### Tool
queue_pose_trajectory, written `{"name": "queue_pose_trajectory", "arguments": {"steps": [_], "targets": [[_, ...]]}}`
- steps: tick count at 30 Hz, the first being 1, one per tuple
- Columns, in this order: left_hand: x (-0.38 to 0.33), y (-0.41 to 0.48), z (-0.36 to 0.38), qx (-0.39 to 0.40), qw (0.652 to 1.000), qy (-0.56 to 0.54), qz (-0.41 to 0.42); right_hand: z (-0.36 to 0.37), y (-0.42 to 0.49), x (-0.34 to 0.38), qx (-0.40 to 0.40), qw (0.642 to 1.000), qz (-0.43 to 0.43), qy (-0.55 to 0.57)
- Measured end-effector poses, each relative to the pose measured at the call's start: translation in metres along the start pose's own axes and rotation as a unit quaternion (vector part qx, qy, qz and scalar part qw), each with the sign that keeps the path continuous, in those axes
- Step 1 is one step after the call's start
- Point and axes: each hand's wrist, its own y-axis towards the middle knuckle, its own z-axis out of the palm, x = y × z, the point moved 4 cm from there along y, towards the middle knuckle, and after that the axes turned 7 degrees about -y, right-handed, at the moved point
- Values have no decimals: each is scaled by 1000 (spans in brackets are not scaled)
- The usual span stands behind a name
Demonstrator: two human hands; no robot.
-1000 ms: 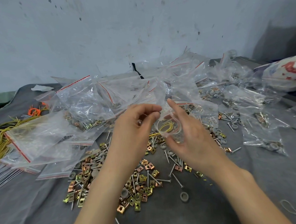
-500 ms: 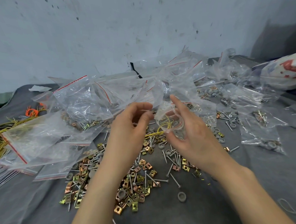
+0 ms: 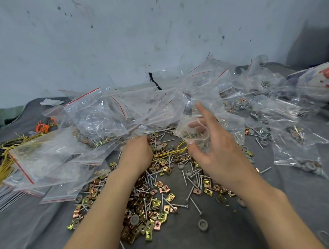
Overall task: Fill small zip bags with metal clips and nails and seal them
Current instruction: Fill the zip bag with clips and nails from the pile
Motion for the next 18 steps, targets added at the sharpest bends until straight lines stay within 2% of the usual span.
{"name": "queue_pose_trajectory", "arguments": {"steps": [2,5,9,15,18], "targets": [[5,17,4,23,999,48,-10,-1,4,-1,-11,1000,3,12],[9,40,6,26,998,56,-16,-2,6,-6,-17,999,14,29],[9,75,9,45,997,61,11,-2,10,-13,-20,999,21,41],[-18,105,33,132,989,21,61,-8,13,-22,-22,998,31,52],[-40,105,47,127,987,46,83,-10,14,-27,-18,997,40,63]]}}
